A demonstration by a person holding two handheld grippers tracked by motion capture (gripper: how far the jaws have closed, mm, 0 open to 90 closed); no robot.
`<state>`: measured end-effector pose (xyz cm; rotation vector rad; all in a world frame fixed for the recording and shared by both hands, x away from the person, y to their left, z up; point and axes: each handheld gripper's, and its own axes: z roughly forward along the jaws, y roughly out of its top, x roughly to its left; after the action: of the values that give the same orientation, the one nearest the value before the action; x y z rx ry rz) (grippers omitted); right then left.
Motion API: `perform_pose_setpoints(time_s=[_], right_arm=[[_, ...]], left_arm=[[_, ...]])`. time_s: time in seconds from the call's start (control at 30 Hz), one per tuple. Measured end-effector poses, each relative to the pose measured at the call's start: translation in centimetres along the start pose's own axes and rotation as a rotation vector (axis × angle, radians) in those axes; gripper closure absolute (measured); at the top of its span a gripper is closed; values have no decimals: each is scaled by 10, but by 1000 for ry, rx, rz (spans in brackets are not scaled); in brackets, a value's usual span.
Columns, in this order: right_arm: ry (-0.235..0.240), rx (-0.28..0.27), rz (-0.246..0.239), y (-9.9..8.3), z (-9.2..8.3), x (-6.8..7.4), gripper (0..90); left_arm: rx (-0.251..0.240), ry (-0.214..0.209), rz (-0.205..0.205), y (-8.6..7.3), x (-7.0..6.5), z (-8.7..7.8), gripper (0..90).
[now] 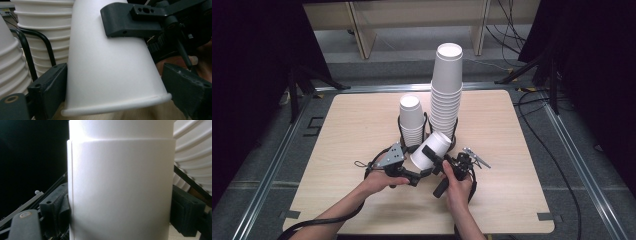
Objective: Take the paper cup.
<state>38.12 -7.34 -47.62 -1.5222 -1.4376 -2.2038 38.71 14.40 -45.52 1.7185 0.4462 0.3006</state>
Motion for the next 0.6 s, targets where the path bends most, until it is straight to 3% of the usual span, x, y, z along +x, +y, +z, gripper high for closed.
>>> perform_pose_setpoints(time_s=[0.03,0.07,0.1,0.13,0.33,0.4,0.43,0.5,0.57,0.6], right_arm=[[0,3,29,0,0,2,167],[-8,-3,2,0,0,0,166],[-2,3,18,0,0,1,166],[5,1,-3,0,0,0,167],[-19,1,18,-1,1,0,165],[-23,-2,2,-1,0,0,164],[-18,0,19,-1,0,0,163],[-15,-3,6,-1,0,-1,160],[-10,2,45,-1,0,2,157],[-15,-6,6,-1,1,0,156]], left_arm=[[-1,-1,8,0,0,0,96],[-1,0,8,0,1,0,98],[-2,1,7,0,0,0,99],[-2,2,9,0,0,0,99],[2,6,14,0,0,0,105],[1,9,15,0,0,-1,107],[-13,5,10,-1,0,0,110],[-26,-1,-4,-1,-1,1,112],[-4,11,1,0,-1,-2,115],[-4,11,2,1,0,-2,116]])
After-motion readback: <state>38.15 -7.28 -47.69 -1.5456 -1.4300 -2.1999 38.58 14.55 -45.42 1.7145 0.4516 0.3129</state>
